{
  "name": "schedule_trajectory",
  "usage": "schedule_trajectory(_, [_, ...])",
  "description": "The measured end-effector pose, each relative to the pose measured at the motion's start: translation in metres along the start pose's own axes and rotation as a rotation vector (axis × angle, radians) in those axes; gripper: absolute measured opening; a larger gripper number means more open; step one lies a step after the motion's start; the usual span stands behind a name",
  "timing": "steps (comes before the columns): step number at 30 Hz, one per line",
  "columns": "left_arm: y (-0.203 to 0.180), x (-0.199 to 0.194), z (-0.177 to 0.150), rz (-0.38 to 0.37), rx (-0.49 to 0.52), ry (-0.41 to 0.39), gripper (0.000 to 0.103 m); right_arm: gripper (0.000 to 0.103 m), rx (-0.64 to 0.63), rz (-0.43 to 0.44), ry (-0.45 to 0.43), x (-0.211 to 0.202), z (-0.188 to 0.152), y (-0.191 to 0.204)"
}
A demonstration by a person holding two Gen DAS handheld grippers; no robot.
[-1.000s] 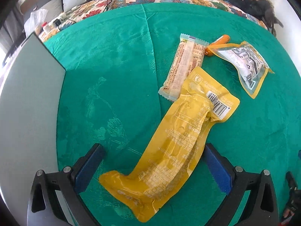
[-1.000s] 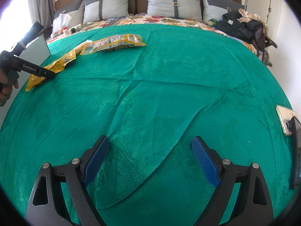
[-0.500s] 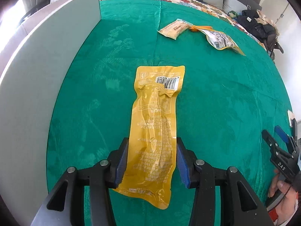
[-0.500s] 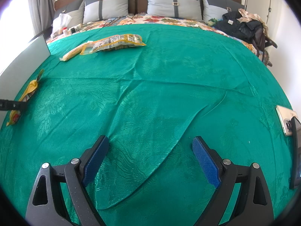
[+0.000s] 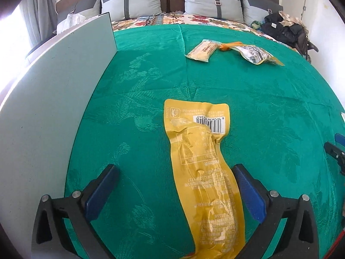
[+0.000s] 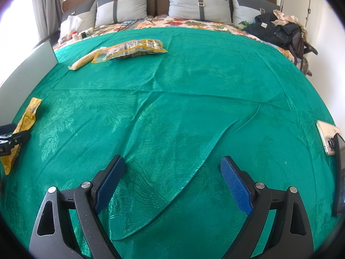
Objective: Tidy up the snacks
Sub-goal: 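Grasp the cream bar pack with the right tool while the left tool holds the yellow pack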
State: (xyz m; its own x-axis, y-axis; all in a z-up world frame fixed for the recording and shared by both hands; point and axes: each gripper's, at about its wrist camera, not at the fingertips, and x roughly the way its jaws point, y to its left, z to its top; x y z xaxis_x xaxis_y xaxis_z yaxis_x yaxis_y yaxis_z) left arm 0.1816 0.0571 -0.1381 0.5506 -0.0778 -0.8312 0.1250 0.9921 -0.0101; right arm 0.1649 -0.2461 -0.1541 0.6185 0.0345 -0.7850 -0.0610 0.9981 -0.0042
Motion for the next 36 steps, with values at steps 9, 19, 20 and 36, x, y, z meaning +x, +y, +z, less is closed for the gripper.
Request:
schedule_trajectory(9, [-0.001,-0.001,-0.002,0.003,-0.004,-0.029,0.103,0.093,0.0,0.0,0.0,0.0,0.0,0.0])
schedule_trajectory(19, [-0.001,-0.001,-0.002,0.003,-0.004,-0.029,0.103,0.093,0.0,0.0,0.0,0.0,0.0,0.0])
schedule_trajectory(20, [-0.001,-0.001,-0.002,0.003,-0.004,-0.029,0.103,0.093,0.0,-0.001,0.0,0.0,0.0,0.0])
schedule_trajectory(36, [-0.001,-0.001,-0.002,0.003,-0.004,-0.029,0.103,0.088,0.187,0.499,0.227,0.062,0.21,0.124])
